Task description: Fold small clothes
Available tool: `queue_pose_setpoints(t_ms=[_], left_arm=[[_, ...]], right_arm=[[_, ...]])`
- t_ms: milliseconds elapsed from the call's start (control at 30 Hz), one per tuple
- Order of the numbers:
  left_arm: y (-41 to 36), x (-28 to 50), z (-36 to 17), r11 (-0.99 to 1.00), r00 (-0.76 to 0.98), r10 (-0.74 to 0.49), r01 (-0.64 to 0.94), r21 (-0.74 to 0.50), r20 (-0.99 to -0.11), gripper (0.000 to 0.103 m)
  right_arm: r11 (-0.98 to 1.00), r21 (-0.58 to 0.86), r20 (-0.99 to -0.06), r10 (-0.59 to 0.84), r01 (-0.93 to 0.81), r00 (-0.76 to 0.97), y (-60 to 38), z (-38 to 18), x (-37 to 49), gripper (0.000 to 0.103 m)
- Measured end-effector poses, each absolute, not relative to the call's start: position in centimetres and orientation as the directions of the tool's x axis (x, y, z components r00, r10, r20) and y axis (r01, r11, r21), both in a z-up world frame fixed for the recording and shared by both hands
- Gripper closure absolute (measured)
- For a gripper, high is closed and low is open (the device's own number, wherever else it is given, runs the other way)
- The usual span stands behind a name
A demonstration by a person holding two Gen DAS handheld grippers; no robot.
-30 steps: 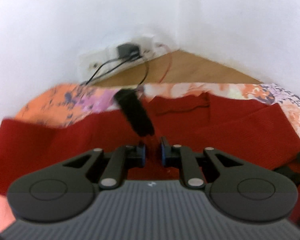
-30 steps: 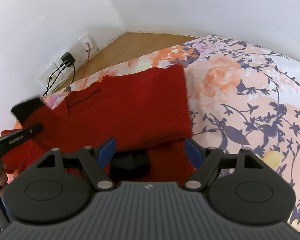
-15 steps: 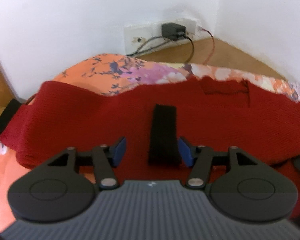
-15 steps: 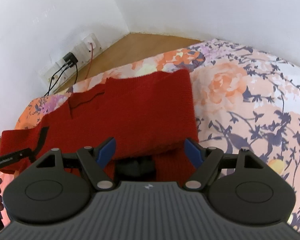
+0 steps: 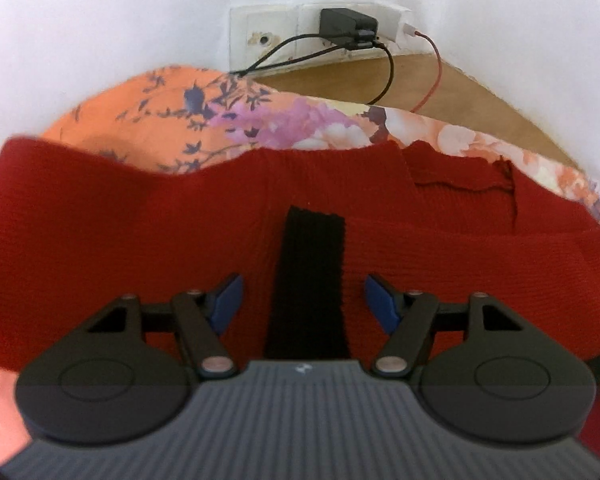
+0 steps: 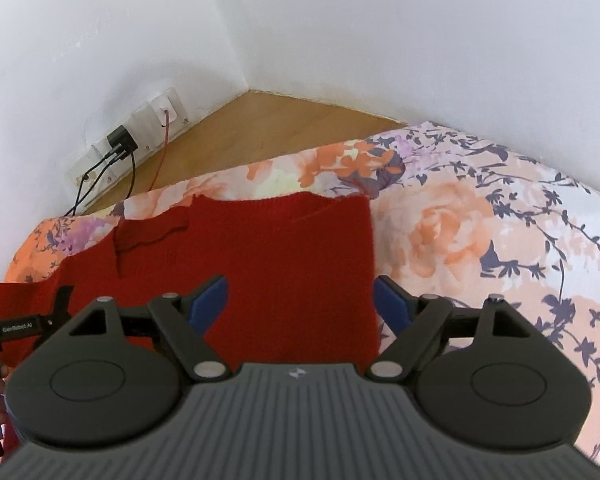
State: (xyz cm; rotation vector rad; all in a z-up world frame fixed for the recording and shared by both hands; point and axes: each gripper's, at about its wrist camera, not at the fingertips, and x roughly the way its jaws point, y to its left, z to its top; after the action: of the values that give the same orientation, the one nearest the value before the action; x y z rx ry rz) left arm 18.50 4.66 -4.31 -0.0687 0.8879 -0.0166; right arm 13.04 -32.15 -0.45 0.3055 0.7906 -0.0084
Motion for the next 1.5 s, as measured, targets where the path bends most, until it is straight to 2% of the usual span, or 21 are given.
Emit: queue_pose_setpoints(t_ms=[67,100,133,233,433,633,800,833,867,900,967,1133,1267,1300,1500], left_arm=[[3.8,18.4,-4.4,0.999,0.648,-0.037,0.028,-0.024,-0.761,0.054],[3.4,18.3,-4.4,0.997,0.648,-0.074,0.073,-0.035,-0.758,0.072],[3.1,18.2,-4.3,0.995,0.649,-0.086,0.088,-0.037,-0.756,0.082],[2.6,18.3,-3.9,0.994,0.656,-0.092,0.104,-0.032,-0.749,0.087],[4.4,19.1,-1.6,0.998,0.719,-0.065,0.04,-0.052,-0.691,0.088],[4.9,20.8,-3.8,1.0,0.672,-0.017,0.011,-0.013,-0.74,0.088],[4.4,20.2,-4.3,0.999,0.682,0.0,0.028,0.026,-0.732,0.086],[4.5,20.2,-4.2,0.999,0.681,-0.001,0.029,0.026,-0.733,0.085],[4.6,20.2,-4.2,0.999,0.681,-0.003,0.03,0.024,-0.733,0.085],[4.6,20.1,-4.2,0.999,0.679,-0.003,0.03,0.023,-0.734,0.082],[4.5,20.0,-4.3,0.999,0.68,0.003,0.028,0.03,-0.733,0.078],[4.5,19.4,-4.0,1.0,0.68,0.008,-0.001,0.01,-0.733,0.068],[5.2,18.0,-2.4,0.999,0.682,-0.005,-0.021,-0.026,-0.732,0.053],[5.5,17.4,-1.8,0.999,0.686,-0.006,-0.025,-0.031,-0.728,0.05],[8.8,14.6,1.4,0.994,0.703,0.049,-0.103,-0.034,-0.71,0.049]], right_arm=[[0.956,0.267,-0.703,0.106,0.122,0.703,-32.1,-0.7,13.3,0.017],[0.954,0.271,-0.705,0.109,0.125,0.701,-32.1,-0.9,13.3,0.017],[0.952,0.276,-0.708,0.111,0.129,0.697,-32.2,-1.1,13.4,0.017],[0.949,0.283,-0.714,0.112,0.138,0.691,-32.1,-1.7,13.4,0.017],[0.954,0.268,-0.697,0.095,0.135,0.711,-32.2,-1.3,13.8,0.017],[0.957,0.256,-0.7,0.089,0.134,0.708,-32.2,-2.3,15.4,0.017],[0.953,0.259,-0.72,0.085,0.154,0.689,-32.3,-4.5,17.1,0.019],[0.951,0.268,-0.72,0.091,0.155,0.688,-32.4,-5.0,17.4,0.023],[0.948,0.278,-0.717,0.097,0.155,0.69,-32.5,-5.3,17.6,0.04],[0.948,0.278,-0.711,0.097,0.153,0.696,-32.5,-5.6,17.7,0.048],[0.952,0.271,-0.704,0.097,0.14,0.703,-32.4,-5.8,17.9,0.053],[0.97,0.215,-0.696,0.07,0.114,0.714,-31.7,-6.2,18.3,0.051],[0.966,0.219,-0.703,0.059,0.137,0.709,-31.7,-5.7,18.0,0.033],[0.966,0.213,-0.706,0.049,0.147,0.706,-31.7,-5.4,17.8,0.031],[0.955,0.27,-0.672,0.099,0.119,0.733,-31.1,-2.7,14.9,0.021]])
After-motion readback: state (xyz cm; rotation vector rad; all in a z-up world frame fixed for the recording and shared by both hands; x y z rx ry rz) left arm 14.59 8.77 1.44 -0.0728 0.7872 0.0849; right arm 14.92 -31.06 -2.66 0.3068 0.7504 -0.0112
